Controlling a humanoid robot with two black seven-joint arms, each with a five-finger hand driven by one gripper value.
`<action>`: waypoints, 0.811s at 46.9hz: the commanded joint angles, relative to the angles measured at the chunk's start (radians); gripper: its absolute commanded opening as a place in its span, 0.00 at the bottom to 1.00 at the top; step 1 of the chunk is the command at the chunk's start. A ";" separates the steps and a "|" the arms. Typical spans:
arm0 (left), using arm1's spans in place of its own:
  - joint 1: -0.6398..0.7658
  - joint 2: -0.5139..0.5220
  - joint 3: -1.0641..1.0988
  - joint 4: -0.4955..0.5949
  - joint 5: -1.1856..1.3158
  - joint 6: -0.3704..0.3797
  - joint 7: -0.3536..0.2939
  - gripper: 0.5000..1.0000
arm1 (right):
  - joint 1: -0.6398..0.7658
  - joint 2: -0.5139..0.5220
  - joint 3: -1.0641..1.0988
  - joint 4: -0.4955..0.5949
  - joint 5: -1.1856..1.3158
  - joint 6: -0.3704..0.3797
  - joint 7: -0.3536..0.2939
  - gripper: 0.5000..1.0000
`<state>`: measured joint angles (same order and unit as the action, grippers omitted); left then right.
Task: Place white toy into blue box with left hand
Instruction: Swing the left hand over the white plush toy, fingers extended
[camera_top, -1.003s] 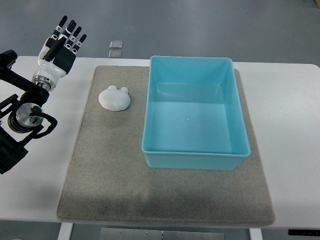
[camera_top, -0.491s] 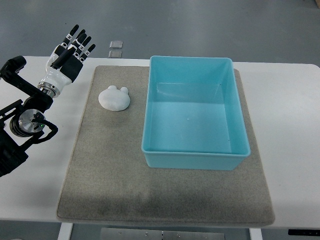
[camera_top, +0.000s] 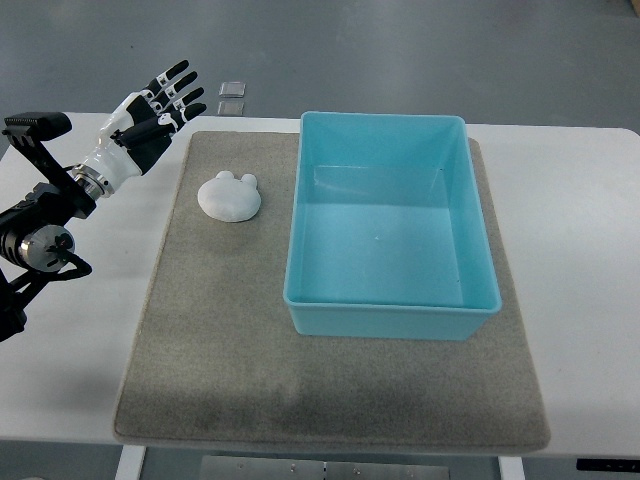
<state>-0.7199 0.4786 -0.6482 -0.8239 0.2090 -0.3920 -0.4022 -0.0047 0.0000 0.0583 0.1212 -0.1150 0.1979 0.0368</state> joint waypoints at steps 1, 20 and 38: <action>-0.018 0.017 0.004 -0.004 0.039 -0.011 0.002 0.98 | 0.000 0.000 0.000 0.000 0.000 0.000 0.000 0.87; -0.099 0.098 -0.008 -0.020 0.678 -0.011 -0.001 0.96 | 0.000 0.000 0.000 0.000 0.000 0.000 0.000 0.87; -0.098 0.153 0.004 -0.092 0.935 -0.019 -0.015 0.95 | 0.000 0.000 0.000 0.000 0.000 0.000 0.000 0.87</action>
<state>-0.8176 0.6298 -0.6449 -0.9130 1.1004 -0.4110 -0.4091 -0.0046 0.0000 0.0583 0.1212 -0.1150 0.1979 0.0368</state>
